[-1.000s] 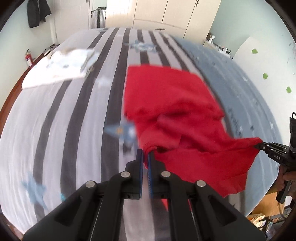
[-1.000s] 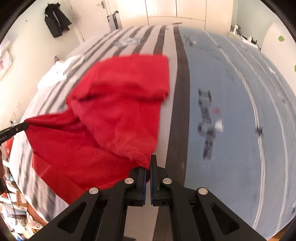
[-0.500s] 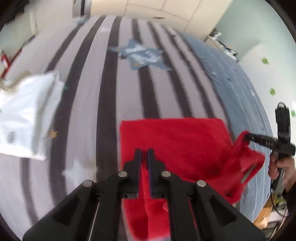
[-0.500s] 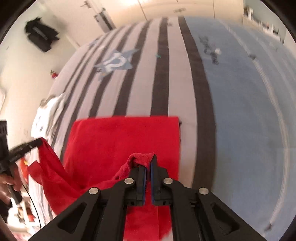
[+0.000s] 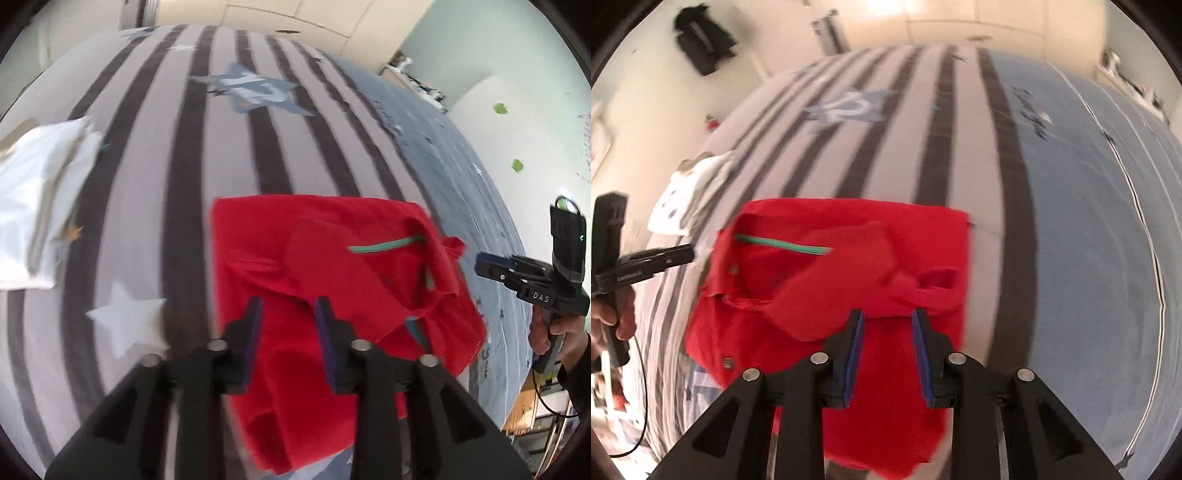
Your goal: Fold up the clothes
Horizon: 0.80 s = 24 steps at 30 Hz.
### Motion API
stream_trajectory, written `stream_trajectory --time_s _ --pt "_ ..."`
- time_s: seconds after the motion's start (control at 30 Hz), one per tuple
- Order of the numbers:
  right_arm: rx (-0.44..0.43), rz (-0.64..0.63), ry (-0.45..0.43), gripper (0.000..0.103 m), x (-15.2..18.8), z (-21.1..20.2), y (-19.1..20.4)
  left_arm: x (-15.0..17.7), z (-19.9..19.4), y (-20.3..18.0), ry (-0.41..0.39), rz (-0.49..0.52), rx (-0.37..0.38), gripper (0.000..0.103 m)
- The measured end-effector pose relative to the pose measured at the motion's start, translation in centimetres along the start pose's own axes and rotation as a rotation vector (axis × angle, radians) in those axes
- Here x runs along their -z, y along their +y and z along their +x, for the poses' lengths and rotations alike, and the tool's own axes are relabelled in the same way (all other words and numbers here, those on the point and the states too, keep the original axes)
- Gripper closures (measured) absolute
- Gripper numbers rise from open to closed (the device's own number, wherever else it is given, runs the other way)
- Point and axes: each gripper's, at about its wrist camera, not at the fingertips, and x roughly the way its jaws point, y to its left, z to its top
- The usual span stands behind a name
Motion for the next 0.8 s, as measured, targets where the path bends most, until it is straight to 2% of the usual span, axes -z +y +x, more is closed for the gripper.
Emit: stream_trajectory --time_s 0.07,0.13,0.2,0.23,0.27,0.3,0.53,0.57,0.63,0.7,0.73,0.8 --pt "-0.047 -0.006 -0.022 0.076 -0.8 0.0 0.8 -0.8 0.6 0.0 -0.006 -0.017 0.008 0.064" --pt "-0.054 -0.003 0.003 0.071 -2.1 1.5 0.9 -1.6 1.4 -0.1 -0.004 -0.035 0.012 0.062" --pt "-0.050 -0.001 0.035 0.070 -3.4 3.1 0.8 -2.2 2.9 -0.3 0.015 -0.010 -0.060 0.062" --pt "-0.022 0.005 0.065 0.071 -3.9 4.3 0.5 -2.4 3.4 -0.2 0.022 -0.007 -0.072 0.062" --pt "0.017 0.013 0.101 0.071 -4.3 5.5 0.0 -2.5 3.7 -0.1 0.028 -0.008 -0.073 0.062" --pt "0.017 0.028 0.123 0.070 -4.5 6.2 -0.4 -2.6 4.1 0.0 0.037 -0.012 -0.067 0.062" --pt "-0.062 0.056 0.162 0.069 -5.8 8.6 -2.0 -2.7 5.6 0.5 0.046 0.009 -0.040 0.062" --pt "-0.066 0.044 0.166 0.071 -6.0 8.9 -2.0 -2.6 5.7 0.3 0.050 0.019 -0.045 0.063" --pt "-0.058 0.004 0.165 0.074 -6.0 9.3 -1.6 -2.4 5.9 -0.4 0.040 0.046 -0.054 0.072" --pt "-0.044 -0.034 0.149 0.081 -5.9 9.3 -1.2 -2.2 6.0 -0.8 0.027 0.066 -0.059 0.079" --pt "-0.039 -0.041 0.136 0.084 -5.9 9.2 -1.1 -2.2 5.7 -0.9 0.011 0.062 -0.054 0.084" --pt "-0.038 -0.024 0.096 0.092 -5.9 8.2 -1.3 -2.3 4.5 -1.1 -0.040 0.053 -0.040 0.086"
